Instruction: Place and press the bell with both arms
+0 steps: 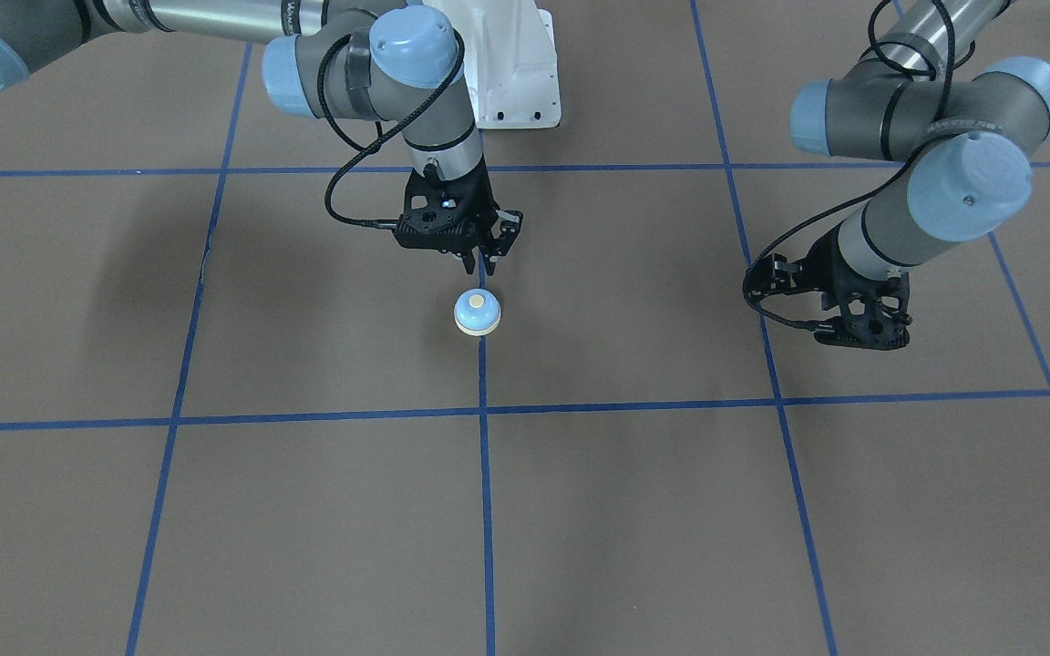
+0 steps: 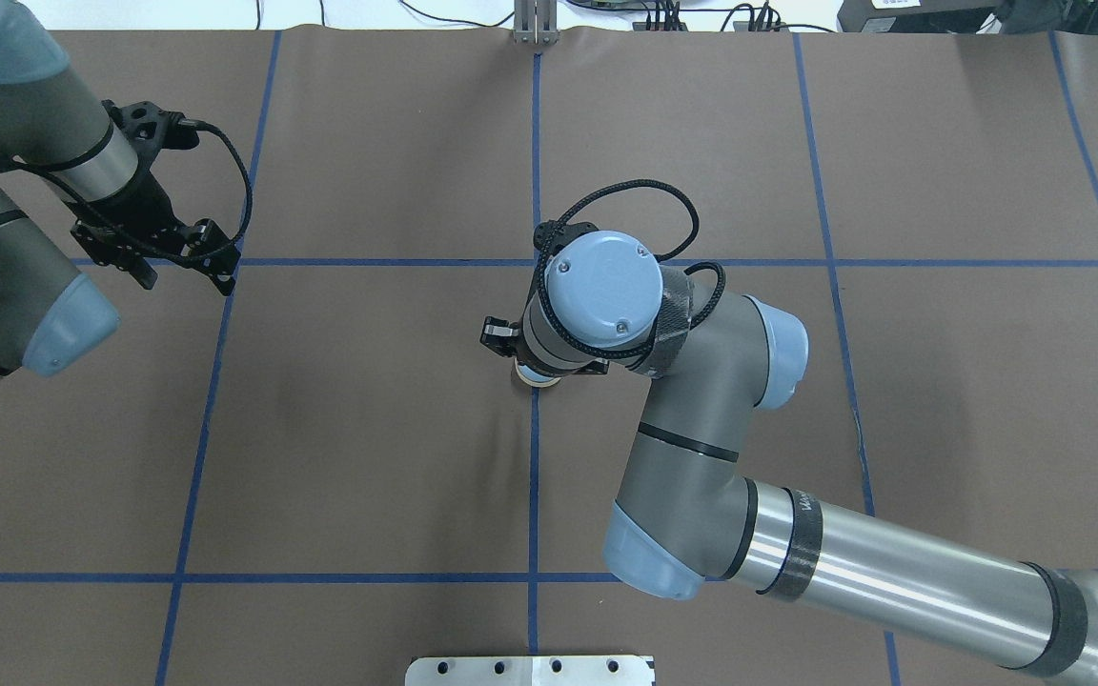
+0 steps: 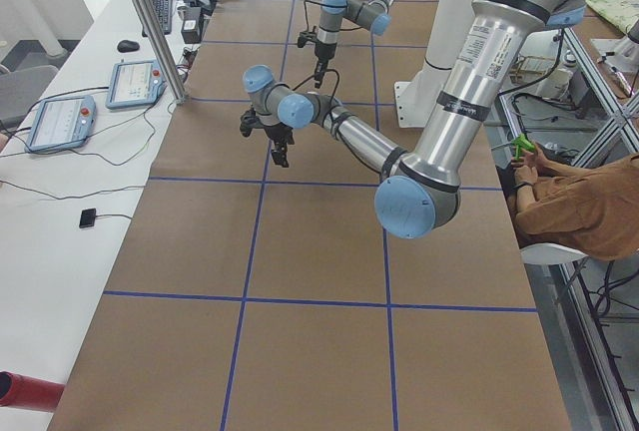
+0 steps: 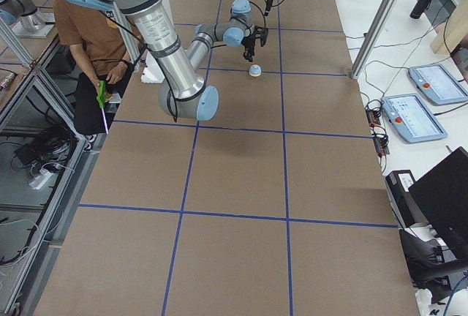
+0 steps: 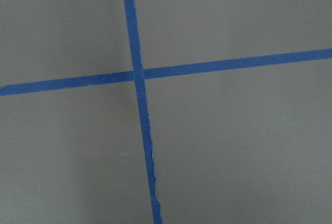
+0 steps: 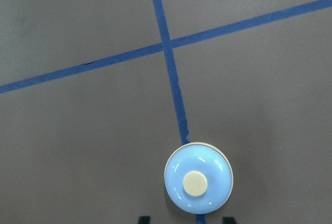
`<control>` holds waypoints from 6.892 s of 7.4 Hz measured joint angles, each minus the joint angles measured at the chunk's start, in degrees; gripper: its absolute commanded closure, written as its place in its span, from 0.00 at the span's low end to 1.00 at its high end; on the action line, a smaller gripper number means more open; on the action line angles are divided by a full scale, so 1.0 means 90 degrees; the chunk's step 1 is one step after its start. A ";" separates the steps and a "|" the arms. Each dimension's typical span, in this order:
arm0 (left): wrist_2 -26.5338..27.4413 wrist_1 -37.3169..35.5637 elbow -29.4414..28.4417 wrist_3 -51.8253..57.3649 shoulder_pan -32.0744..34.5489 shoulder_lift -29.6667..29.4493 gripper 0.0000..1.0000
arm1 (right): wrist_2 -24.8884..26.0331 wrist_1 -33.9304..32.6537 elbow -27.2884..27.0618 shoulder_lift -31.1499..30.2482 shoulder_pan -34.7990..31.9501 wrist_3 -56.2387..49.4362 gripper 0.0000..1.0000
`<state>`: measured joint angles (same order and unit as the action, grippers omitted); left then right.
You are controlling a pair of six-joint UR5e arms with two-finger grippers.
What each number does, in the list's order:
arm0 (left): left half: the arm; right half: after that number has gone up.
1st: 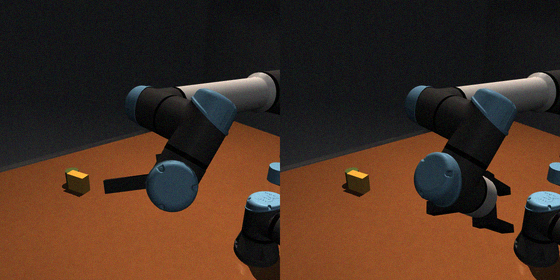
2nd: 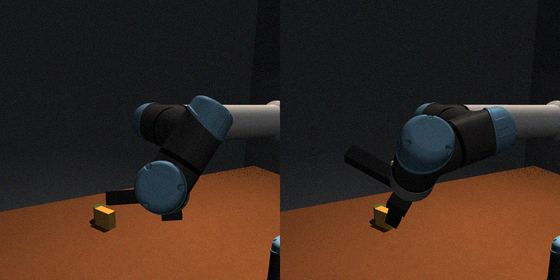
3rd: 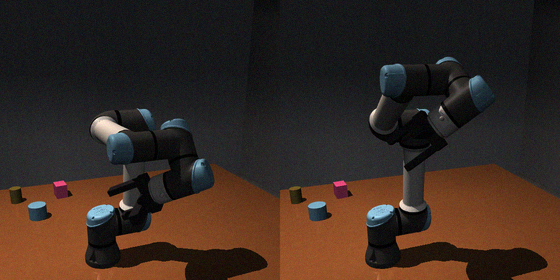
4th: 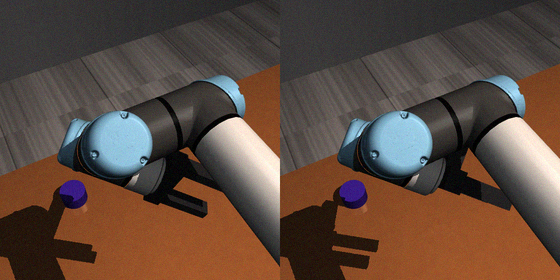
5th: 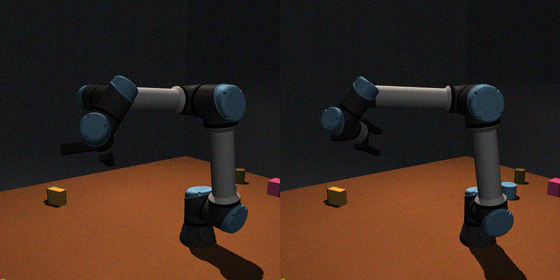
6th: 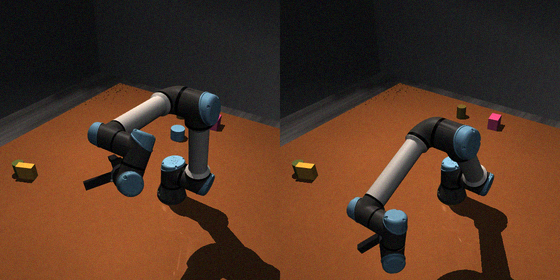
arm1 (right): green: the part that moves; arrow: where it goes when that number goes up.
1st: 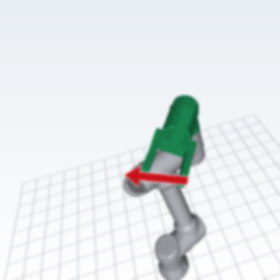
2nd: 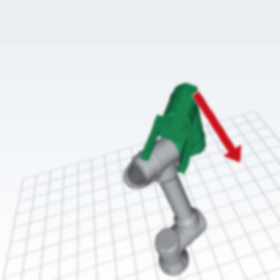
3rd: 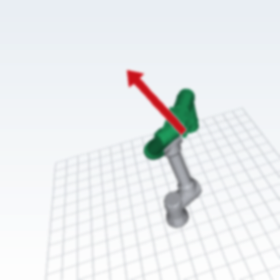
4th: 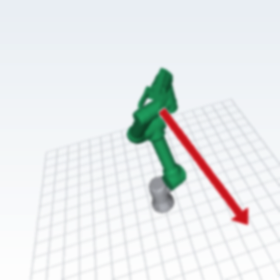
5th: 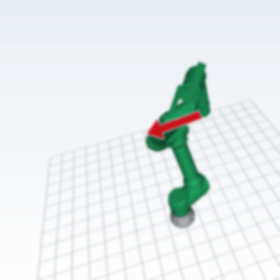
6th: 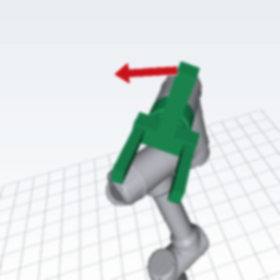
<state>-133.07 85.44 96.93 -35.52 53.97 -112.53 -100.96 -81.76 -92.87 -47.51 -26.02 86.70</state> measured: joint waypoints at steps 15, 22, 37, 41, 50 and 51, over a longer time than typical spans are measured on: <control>0.0059 0.0018 0.0046 -0.0066 -0.0039 0.0049 0.01 | -0.0073 0.0344 0.0963 0.0242 -0.0154 -0.0006 1.00; 0.0005 0.0020 0.0318 -0.0020 0.0027 0.0206 0.01 | -0.1880 0.0310 -0.0799 -0.1471 -0.1673 -0.1030 1.00; -0.0487 0.0020 0.0320 0.4748 0.3792 0.2809 0.01 | -0.3658 -0.1025 -0.0433 -0.4424 -0.6587 -0.9657 0.00; -0.0566 0.0030 -0.0015 0.4678 0.3926 0.2868 0.00 | -0.3725 -0.1015 -0.0451 -0.4388 -0.6391 -0.9659 0.00; -0.0451 0.0097 0.0072 0.4670 0.4049 0.2823 0.00 | -0.3502 -0.0993 -0.0458 -0.4472 -0.6215 -0.9569 0.00; -0.0445 0.0097 0.0131 0.4674 0.4049 0.2828 0.00 | -0.3493 -0.0985 -0.0463 -0.4463 -0.6130 -0.9567 0.00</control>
<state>-137.07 86.31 98.11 6.54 90.41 -87.08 -132.39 -90.63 -97.04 -87.68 -81.19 0.60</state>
